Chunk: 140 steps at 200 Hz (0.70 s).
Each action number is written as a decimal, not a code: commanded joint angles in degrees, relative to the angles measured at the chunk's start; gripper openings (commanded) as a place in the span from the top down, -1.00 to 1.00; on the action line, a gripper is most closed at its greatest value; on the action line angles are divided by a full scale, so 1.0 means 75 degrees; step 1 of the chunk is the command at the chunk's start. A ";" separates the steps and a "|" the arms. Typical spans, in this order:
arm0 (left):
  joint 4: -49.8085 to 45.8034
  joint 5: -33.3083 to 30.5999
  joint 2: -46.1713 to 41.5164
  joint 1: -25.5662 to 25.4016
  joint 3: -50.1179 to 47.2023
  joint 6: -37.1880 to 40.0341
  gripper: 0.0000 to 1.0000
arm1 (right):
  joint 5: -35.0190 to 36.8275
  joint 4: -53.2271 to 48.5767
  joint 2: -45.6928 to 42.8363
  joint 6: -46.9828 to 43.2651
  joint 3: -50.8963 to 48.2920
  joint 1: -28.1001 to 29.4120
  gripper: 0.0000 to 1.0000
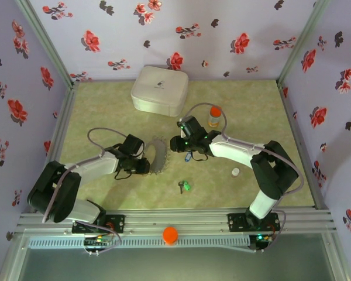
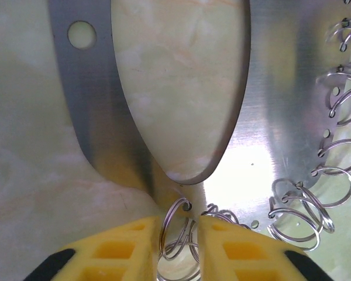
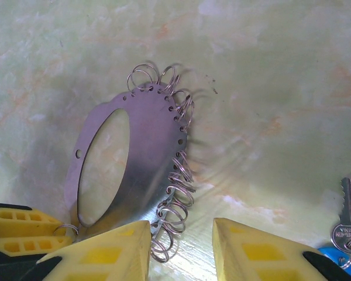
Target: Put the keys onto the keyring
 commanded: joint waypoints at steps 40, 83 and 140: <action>-0.0094 0.0138 -0.0112 -0.0060 0.0152 0.0018 0.94 | -0.0010 0.0119 -0.0067 0.0109 -0.0136 -0.0024 0.32; 0.0211 -0.1066 -0.1244 -0.0378 0.0156 0.0343 1.00 | 0.0180 0.0322 -0.0307 0.0146 -0.0320 -0.0027 0.34; 0.1757 -0.2569 -0.3175 -0.1018 -0.0187 0.2921 1.00 | 0.0653 0.0846 -0.1141 0.0251 -0.0892 -0.0022 0.38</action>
